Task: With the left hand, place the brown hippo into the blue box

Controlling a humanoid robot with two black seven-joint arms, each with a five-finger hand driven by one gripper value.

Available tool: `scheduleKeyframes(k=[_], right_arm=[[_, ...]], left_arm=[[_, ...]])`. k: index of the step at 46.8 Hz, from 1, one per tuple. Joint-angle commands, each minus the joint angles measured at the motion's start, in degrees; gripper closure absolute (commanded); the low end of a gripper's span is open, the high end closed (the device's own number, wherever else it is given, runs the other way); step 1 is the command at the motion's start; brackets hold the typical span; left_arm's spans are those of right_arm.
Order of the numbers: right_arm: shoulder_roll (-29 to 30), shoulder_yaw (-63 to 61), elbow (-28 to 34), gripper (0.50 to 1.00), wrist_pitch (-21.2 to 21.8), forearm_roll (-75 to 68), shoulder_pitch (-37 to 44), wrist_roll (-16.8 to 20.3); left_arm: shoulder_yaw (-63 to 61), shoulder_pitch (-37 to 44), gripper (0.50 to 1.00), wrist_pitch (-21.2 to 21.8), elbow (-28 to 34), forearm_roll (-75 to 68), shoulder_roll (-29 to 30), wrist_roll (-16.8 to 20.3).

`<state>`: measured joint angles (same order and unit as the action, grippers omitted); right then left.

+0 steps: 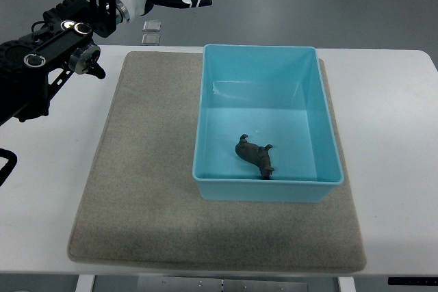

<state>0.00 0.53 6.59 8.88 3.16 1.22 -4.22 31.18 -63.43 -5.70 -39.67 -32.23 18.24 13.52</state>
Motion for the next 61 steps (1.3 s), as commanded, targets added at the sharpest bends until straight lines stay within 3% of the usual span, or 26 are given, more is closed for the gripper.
scheduleKeyframes(k=[1,11,26,35,61], right_arm=[[0.00,0.00,0.00,0.564,0.00,0.00,0.01,0.00],[0.00,0.00,0.00,0.564,0.00,0.00,0.01,0.00],[0.00,0.00,0.00,0.564,0.00,0.00,0.01,0.00],[0.00,0.00,0.00,0.564,0.00,0.00,0.01,0.00],[0.00,0.00,0.00,0.564,0.00,0.00,0.01,0.00]], left_arm=[[1.86,1.29,0.508,-0.19,1.96,8.03,0.04,0.01],[7.75,6.12,0.508,-1.95,4.33,25.36,0.13,0.10],[8.28,9.99,0.504,-1.34,7.32,26.78,1.45,-1.31],[8.28,10.43,0.504,-1.42,10.31,34.50,1.18,-4.38],[8.46,12.80,0.501,-3.35,9.69,37.59,0.75,-3.33]])
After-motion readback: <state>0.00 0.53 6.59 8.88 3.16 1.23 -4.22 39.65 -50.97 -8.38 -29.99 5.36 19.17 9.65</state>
